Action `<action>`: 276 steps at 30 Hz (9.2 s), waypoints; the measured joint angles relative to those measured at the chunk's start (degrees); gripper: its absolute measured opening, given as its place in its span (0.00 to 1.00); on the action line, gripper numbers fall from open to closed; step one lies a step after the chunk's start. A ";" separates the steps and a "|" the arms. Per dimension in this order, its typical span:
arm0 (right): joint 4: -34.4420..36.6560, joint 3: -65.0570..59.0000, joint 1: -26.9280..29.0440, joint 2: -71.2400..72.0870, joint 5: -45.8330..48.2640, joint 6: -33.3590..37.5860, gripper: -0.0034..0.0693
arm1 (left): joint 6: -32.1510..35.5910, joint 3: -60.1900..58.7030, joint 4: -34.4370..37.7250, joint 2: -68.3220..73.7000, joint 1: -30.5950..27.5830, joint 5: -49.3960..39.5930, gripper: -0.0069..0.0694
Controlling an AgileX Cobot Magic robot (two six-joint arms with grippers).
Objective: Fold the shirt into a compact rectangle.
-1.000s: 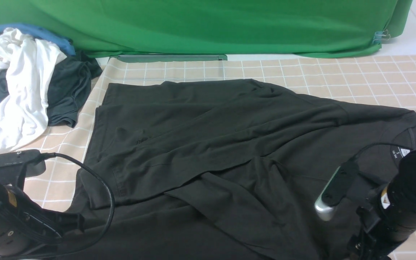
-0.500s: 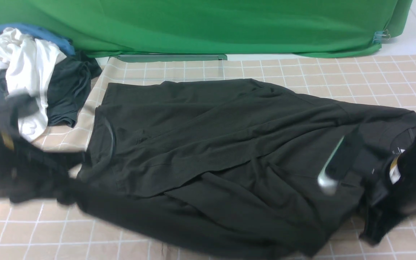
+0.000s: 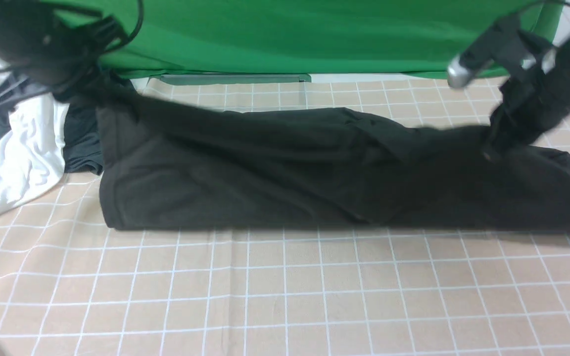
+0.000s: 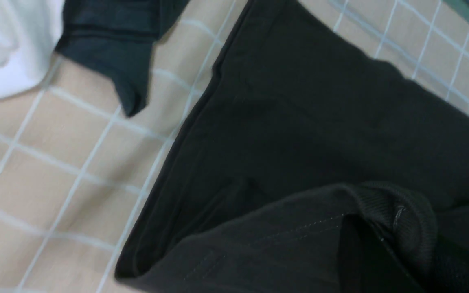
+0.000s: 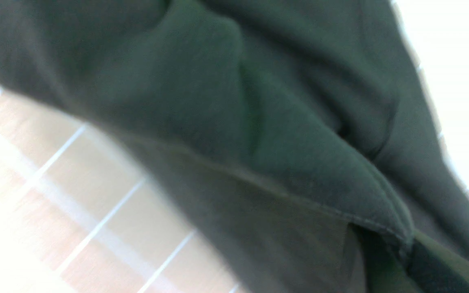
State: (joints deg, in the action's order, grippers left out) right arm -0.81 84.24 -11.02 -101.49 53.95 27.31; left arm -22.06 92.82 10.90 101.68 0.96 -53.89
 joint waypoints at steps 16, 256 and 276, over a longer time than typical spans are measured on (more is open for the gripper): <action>0.81 32.01 2.55 -31.08 -1.93 -5.70 0.33 | -0.91 27.32 -3.05 28.84 0.00 -0.44 0.20; 31.85 26.97 -42.71 -24.12 -3.69 -30.77 0.45 | 2.38 -39.77 -14.75 -52.91 -2.06 -10.41 0.37; 13.05 6.36 -25.10 -1.00 14.58 -24.73 0.09 | 11.28 -47.47 7.87 -42.16 1.88 -3.41 0.21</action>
State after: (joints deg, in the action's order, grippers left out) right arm 12.24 90.60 -36.12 -102.50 68.54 2.58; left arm -10.78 45.35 18.77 59.52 2.84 -57.29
